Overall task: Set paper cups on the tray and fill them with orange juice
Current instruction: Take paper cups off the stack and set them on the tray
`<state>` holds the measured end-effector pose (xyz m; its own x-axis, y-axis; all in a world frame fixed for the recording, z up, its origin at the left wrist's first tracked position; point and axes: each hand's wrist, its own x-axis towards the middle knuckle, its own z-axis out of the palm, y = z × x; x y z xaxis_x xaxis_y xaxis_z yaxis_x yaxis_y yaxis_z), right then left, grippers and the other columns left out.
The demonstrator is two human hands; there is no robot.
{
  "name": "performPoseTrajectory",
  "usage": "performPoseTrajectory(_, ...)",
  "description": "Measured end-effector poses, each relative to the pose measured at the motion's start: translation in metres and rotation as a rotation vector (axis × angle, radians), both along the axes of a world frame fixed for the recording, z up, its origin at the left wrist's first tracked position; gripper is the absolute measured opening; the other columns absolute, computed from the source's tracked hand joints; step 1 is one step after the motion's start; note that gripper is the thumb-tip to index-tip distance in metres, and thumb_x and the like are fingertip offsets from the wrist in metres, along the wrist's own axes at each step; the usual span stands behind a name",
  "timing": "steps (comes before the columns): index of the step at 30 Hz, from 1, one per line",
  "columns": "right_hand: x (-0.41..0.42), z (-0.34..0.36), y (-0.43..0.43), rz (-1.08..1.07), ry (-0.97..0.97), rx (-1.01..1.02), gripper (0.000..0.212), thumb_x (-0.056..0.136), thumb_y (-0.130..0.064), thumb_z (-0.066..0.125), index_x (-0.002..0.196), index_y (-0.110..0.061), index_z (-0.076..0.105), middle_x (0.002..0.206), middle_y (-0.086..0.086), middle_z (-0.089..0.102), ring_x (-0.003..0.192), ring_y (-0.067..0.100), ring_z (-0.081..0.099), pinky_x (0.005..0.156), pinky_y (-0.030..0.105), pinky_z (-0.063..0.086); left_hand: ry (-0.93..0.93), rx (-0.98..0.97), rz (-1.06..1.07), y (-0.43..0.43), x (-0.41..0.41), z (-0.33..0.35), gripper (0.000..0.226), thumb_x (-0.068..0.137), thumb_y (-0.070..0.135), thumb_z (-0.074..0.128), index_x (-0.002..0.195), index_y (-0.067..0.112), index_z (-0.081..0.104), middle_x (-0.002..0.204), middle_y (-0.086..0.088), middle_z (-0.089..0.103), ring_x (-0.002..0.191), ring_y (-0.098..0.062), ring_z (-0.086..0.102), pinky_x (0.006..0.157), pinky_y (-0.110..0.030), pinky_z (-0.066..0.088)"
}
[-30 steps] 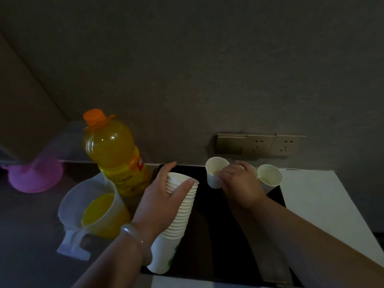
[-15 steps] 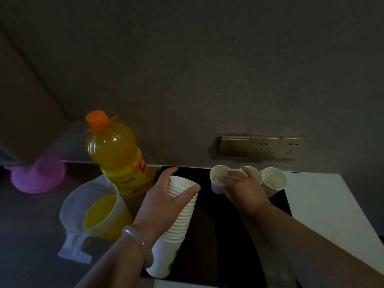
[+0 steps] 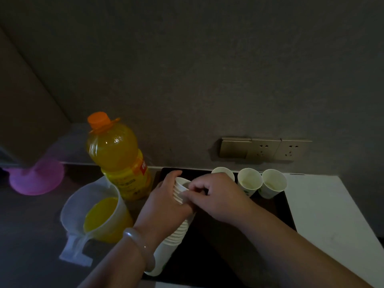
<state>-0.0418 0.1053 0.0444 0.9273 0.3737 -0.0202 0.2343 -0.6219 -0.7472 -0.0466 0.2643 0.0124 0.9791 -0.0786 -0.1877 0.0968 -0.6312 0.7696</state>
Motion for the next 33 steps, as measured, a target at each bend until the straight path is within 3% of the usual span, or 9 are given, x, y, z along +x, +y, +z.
performPoseTrajectory(5, -0.005, -0.004, 0.008, -0.042, 0.048, 0.065, 0.022, 0.093, -0.035, 0.057, 0.085, -0.024, 0.074, 0.076, -0.008, 0.067, 0.073, 0.003, 0.060, 0.066, 0.022, 0.047, -0.044, 0.033, 0.031, 0.003, -0.004, 0.002, 0.075, 0.073, 0.041, 0.072, 0.137, 0.032, 0.035, 0.124, 0.008, 0.054, 0.108, -0.010, 0.054, 0.083, -0.025, 0.047)
performPoseTrajectory(9, -0.007, -0.003, 0.014, -0.090, -0.085, 0.065, 0.023, 0.095, -0.031, 0.055, 0.081, -0.020, 0.070, 0.072, -0.008, 0.062, 0.071, 0.006, 0.056, 0.065, 0.027, 0.044, -0.049, -0.004, 0.053, 0.005, -0.006, 0.007, 0.053, 0.073, 0.041, 0.074, 0.119, 0.033, 0.048, 0.108, 0.012, 0.058, 0.090, -0.002, 0.056, 0.066, -0.016, 0.044)
performPoseTrajectory(11, -0.006, 0.001, 0.014, -0.142, -0.164, 0.090, 0.021, 0.095, -0.026, 0.055, 0.081, -0.017, 0.068, 0.071, -0.009, 0.059, 0.072, 0.005, 0.053, 0.063, 0.021, 0.040, -0.050, 0.000, 0.064, 0.008, -0.006, 0.009, 0.050, 0.070, 0.046, 0.075, 0.112, 0.034, 0.049, 0.102, 0.013, 0.059, 0.087, -0.001, 0.057, 0.065, -0.018, 0.045)
performPoseTrajectory(16, 0.001, 0.018, -0.004, -0.359, -0.428, 0.181, 0.017, 0.097, -0.026, 0.051, 0.083, -0.023, 0.061, 0.070, -0.013, 0.054, 0.070, 0.000, 0.052, 0.059, 0.008, 0.037, -0.065, 0.005, 0.107, 0.014, -0.011, 0.009, 0.071, 0.060, 0.061, 0.075, 0.120, 0.033, 0.048, 0.114, 0.012, 0.057, 0.099, -0.005, 0.056, 0.080, -0.025, 0.048)
performPoseTrajectory(20, 0.017, 0.004, -0.022, -0.377, -0.543, 0.068, 0.021, 0.096, -0.029, 0.049, 0.085, -0.018, 0.062, 0.073, -0.011, 0.056, 0.067, 0.002, 0.052, 0.060, 0.018, 0.041, -0.084, 0.033, 0.133, 0.018, -0.016, 0.008, 0.083, 0.061, 0.063, 0.076, 0.131, 0.032, 0.043, 0.125, 0.009, 0.052, 0.112, -0.009, 0.050, 0.088, -0.023, 0.042)
performPoseTrajectory(22, 0.025, -0.018, -0.023, -0.301, -0.533, -0.045, 0.021, 0.097, -0.025, 0.049, 0.083, -0.017, 0.062, 0.073, -0.011, 0.053, 0.066, 0.002, 0.049, 0.066, 0.025, 0.040, -0.091, 0.027, 0.125, 0.018, -0.017, 0.009, 0.082, 0.061, 0.063, 0.075, 0.130, 0.032, 0.043, 0.124, 0.009, 0.052, 0.109, -0.008, 0.050, 0.086, -0.022, 0.041)
performPoseTrajectory(25, 0.035, -0.055, -0.015, -0.137, -0.517, -0.232, 0.015, 0.085, -0.017, 0.053, 0.075, -0.014, 0.064, 0.071, 0.001, 0.063, 0.067, 0.022, 0.059, 0.083, 0.043, 0.051, -0.100, 0.041, 0.124, 0.018, -0.016, 0.008, 0.082, 0.061, 0.063, 0.075, 0.129, 0.031, 0.044, 0.125, 0.011, 0.050, 0.108, -0.005, 0.046, 0.087, -0.021, 0.038)
performPoseTrajectory(27, 0.041, -0.072, -0.010, -0.038, -0.522, -0.316, 0.010, 0.072, -0.011, 0.059, 0.075, -0.014, 0.068, 0.071, 0.005, 0.067, 0.066, 0.026, 0.065, 0.093, 0.053, 0.050, -0.107, 0.039, 0.128, 0.018, -0.016, 0.008, 0.082, 0.060, 0.063, 0.076, 0.129, 0.031, 0.045, 0.125, 0.009, 0.052, 0.110, -0.007, 0.049, 0.089, -0.022, 0.040)
performPoseTrajectory(33, 0.061, -0.106, -0.011, 0.048, -0.409, -0.417, 0.022, 0.076, -0.012, 0.054, 0.092, -0.013, 0.070, 0.091, 0.007, 0.069, 0.090, 0.028, 0.066, 0.113, 0.036, 0.022, -0.126, 0.029, 0.136, 0.020, -0.016, 0.007, 0.082, 0.060, 0.063, 0.076, 0.129, 0.031, 0.045, 0.122, 0.011, 0.054, 0.108, -0.006, 0.050, 0.089, -0.021, 0.042)
